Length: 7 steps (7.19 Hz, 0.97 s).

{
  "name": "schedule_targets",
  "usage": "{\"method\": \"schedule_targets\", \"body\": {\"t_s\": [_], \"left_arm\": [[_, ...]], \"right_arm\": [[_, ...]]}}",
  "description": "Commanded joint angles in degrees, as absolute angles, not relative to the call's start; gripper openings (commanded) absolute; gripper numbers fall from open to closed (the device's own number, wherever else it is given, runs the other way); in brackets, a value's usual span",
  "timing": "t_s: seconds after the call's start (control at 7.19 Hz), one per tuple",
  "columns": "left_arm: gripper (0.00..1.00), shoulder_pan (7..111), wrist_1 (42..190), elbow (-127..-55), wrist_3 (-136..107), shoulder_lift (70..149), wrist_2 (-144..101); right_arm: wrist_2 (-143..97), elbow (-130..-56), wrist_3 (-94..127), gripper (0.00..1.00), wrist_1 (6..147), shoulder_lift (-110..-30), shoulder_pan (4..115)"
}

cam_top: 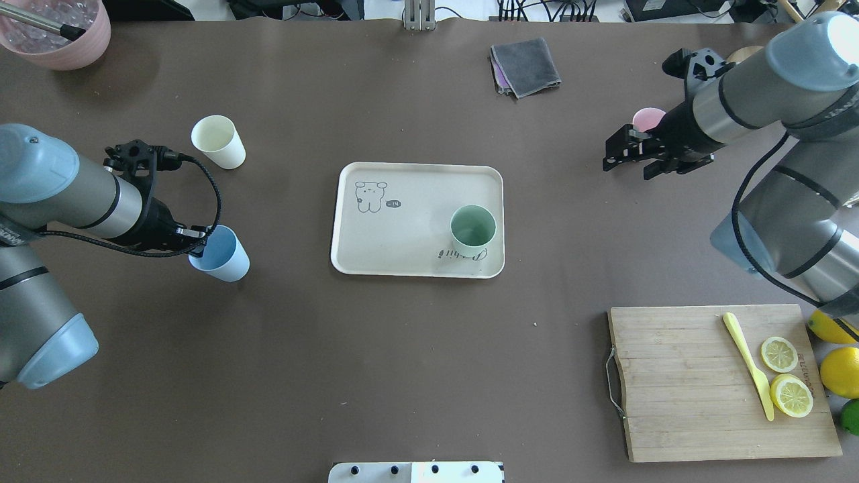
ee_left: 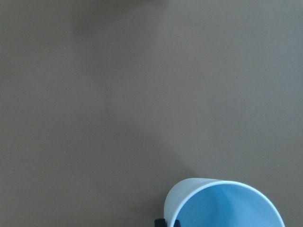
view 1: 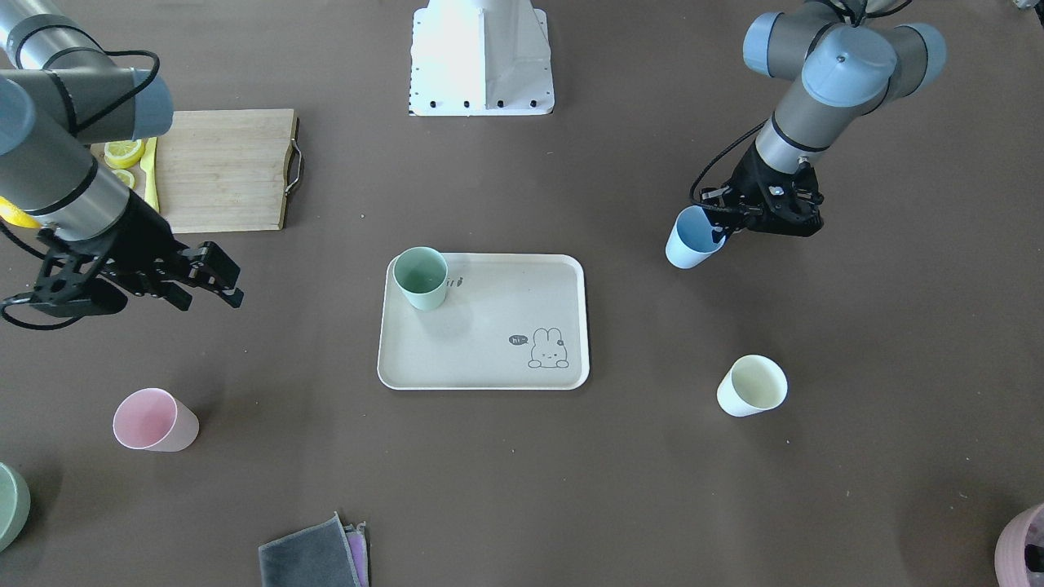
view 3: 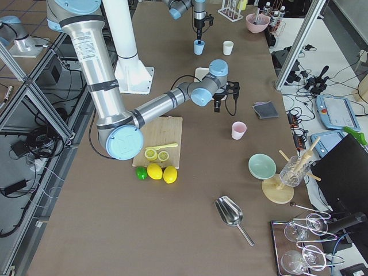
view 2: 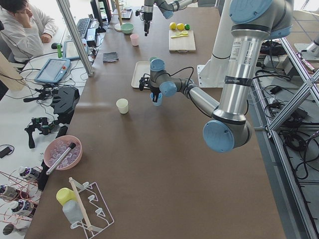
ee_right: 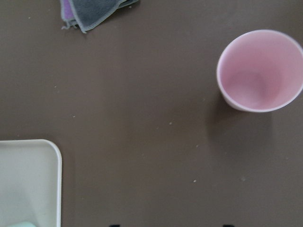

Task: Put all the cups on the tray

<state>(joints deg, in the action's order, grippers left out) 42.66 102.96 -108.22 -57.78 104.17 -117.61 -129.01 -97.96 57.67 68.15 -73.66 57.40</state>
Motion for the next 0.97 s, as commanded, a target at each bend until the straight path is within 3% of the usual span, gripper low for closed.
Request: {"method": "schedule_targets", "body": {"t_s": [0.0,0.28,0.56,0.83], "left_arm": [[0.0,42.28,89.87,-104.97,-63.95,120.33,-117.07],[0.0,36.84,90.87,-95.77,-67.93,129.59,-110.78],[0.0,35.6,97.61,-87.22,-69.78,133.67,-110.39],[0.0,32.88,98.61,-85.44,-73.47,135.77,-104.79]], "right_arm": [[-131.14,-91.96,48.81,0.77,68.12,-73.92,62.57],[-130.61,-86.43,44.93,0.77,67.68,-72.26,64.68],[-130.34,-77.9,45.7,0.77,67.33,-66.55,65.04],[-130.34,-73.24,47.71,0.75,67.24,-62.69,64.78]]}}
